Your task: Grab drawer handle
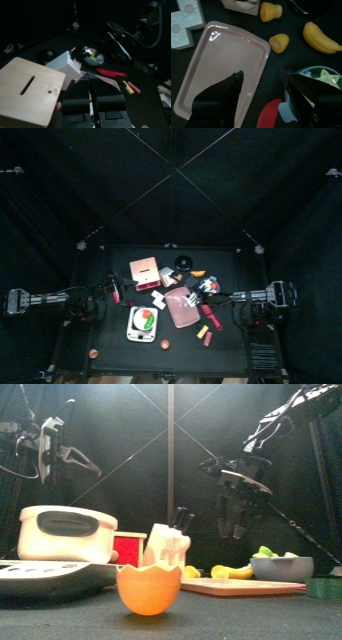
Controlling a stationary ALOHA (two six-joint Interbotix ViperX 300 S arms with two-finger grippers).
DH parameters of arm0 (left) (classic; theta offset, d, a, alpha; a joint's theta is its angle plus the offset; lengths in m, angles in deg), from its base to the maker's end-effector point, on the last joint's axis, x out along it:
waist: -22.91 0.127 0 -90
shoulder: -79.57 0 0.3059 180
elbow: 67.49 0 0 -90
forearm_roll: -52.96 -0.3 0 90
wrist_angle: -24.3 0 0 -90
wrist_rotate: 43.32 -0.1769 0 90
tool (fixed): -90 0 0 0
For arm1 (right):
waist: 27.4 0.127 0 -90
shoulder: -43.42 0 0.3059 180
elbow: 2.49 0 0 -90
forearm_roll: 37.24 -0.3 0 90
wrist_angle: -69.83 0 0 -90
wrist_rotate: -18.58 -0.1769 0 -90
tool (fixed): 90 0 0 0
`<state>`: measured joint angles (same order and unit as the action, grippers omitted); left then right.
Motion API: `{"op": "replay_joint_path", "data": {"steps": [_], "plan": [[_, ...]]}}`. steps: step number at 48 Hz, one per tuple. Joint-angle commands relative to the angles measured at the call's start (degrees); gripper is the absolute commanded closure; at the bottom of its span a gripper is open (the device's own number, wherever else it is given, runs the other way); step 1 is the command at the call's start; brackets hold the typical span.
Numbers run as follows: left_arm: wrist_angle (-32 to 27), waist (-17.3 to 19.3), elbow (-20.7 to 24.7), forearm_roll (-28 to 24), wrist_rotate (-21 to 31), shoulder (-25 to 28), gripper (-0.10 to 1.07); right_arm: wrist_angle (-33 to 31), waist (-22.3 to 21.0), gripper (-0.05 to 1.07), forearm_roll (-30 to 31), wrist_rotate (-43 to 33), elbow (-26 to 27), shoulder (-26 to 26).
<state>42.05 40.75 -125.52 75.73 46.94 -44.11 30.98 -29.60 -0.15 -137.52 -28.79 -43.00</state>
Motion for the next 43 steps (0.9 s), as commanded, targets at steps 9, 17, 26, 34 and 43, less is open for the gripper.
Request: {"op": "replay_joint_path", "data": {"steps": [9, 17, 26, 34, 43], "plan": [[-5.5, 9.5, 2.6, 2.6, -0.2, 1.1, 0.73, 2.5, 3.2, 0.11, 0.8, 0.1, 6.7, -0.9], [-9.4, 14.9, 4.5, 3.1, -0.2, 4.3, 0.70, 6.9, 3.6, 0.15, 2.5, 0.0, 10.0, 1.8], [-11.0, 19.9, 6.6, 3.3, 0.0, 8.1, 0.58, 10.1, 3.3, 0.22, 4.6, 0.2, 13.9, 6.6], [-11.3, 23.5, 8.9, 4.6, -0.2, 10.8, 0.50, 10.8, 3.1, 0.30, 7.9, 0.2, 18.3, 10.6], [-12.2, 26.0, 12.0, 6.1, -0.1, 16.1, 0.46, 10.9, 2.5, 0.32, 8.6, 0.1, 23.6, 15.8]]}}
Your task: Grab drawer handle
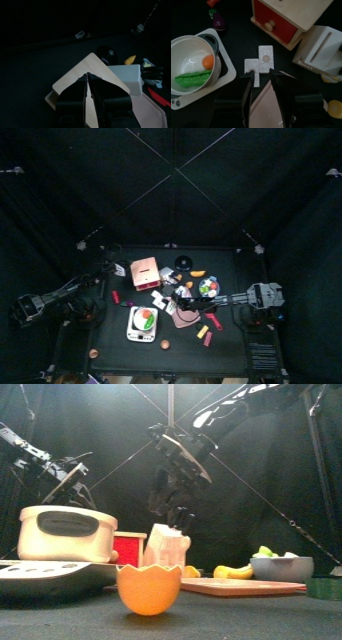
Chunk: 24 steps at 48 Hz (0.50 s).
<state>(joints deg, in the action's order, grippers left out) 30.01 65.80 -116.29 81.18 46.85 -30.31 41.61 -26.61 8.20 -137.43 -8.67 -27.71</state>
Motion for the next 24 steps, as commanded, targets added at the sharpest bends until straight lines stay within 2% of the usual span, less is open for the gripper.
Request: {"op": "replay_joint_path", "data": {"steps": [1, 11, 24], "plan": [[-0.3, 1.1, 3.0, 0.9, 0.0, 3.0, 0.46, 0.3, -0.6, 0.32, 0.3, 0.0, 4.0, 1.1], [-0.5, 3.7, 7.2, 4.1, -0.1, 11.5, 0.47, 0.2, -2.2, 0.32, 0.0, -0.2, 8.3, 5.5], [-1.1, 4.5, 12.9, 4.4, -0.1, 22.1, 0.47, -0.1, -3.5, 0.32, 0.0, -0.2, 11.8, 9.0]]}}
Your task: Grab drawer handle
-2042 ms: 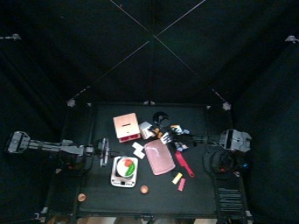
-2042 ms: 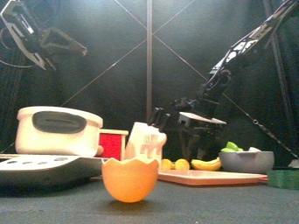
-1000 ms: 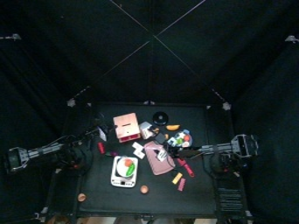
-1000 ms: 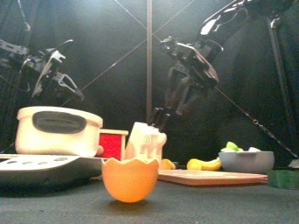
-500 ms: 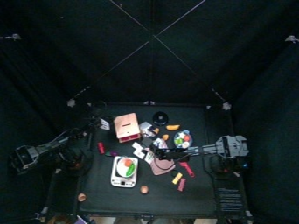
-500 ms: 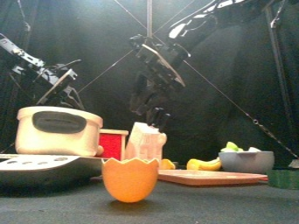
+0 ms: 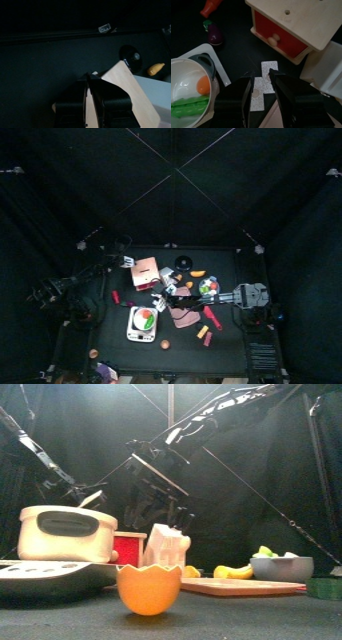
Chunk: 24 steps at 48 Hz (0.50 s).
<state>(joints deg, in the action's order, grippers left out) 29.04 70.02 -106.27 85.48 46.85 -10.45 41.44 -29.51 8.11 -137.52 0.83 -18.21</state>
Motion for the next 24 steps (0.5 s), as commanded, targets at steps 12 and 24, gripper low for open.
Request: {"op": "replay_joint_path", "data": {"steps": [12, 24], "plan": [[-2.9, 0.3, 6.2, -0.3, -0.2, 6.8, 0.47, 0.0, -1.8, 0.32, 0.1, -0.2, 4.9, 2.0], [-1.2, 0.2, 5.0, -1.6, -0.4, 0.4, 0.47, -0.1, -2.2, 0.32, 0.0, -0.2, 6.2, 3.3]]}}
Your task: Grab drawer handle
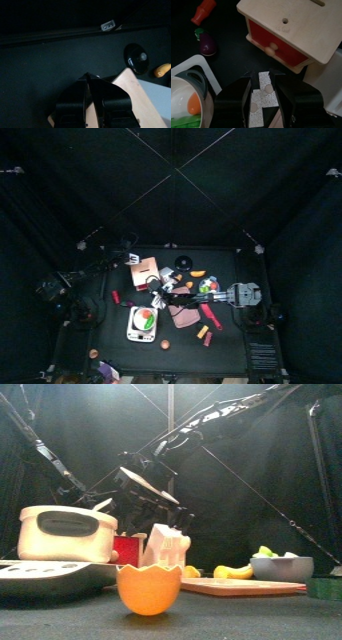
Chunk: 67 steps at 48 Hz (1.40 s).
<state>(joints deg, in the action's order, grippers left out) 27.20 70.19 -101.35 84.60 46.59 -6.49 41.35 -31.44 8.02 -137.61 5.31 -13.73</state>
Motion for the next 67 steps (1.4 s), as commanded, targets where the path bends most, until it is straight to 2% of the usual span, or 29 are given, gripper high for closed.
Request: {"op": "replay_joint_path", "data": {"steps": [1, 5, 11, 18, 28, 44, 67], "plan": [[0.6, 0.0, -0.2, -1.0, -0.2, -4.3, 0.47, 0.1, -0.3, 0.32, 0.1, -0.1, 1.8, -1.2], [0.6, -1.1, -1.1, -1.9, 0.0, -7.1, 0.47, 0.1, -0.6, 0.32, 0.0, -0.1, 2.1, -0.7], [0.7, -4.7, -3.8, -2.2, 0.2, -10.6, 0.47, 0.1, -1.1, 0.32, -0.1, -0.1, 2.7, 0.2], [2.0, -6.7, -6.5, -2.0, 0.4, -11.8, 0.47, 0.1, -1.8, 0.32, -0.1, -0.2, 3.8, 1.5], [3.2, -6.8, -9.1, -0.6, 0.3, -11.2, 0.47, 0.1, -2.5, 0.31, 0.4, -0.1, 5.4, 3.1], [3.2, -6.9, -9.2, -0.5, 0.4, -8.5, 0.47, -1.1, -3.5, 0.31, 0.2, -0.2, 7.2, 4.9], [3.2, -6.9, -9.1, -0.5, 0.4, -6.9, 0.47, -1.4, -3.9, 0.19, -2.1, -0.3, 10.5, 7.1]]}}
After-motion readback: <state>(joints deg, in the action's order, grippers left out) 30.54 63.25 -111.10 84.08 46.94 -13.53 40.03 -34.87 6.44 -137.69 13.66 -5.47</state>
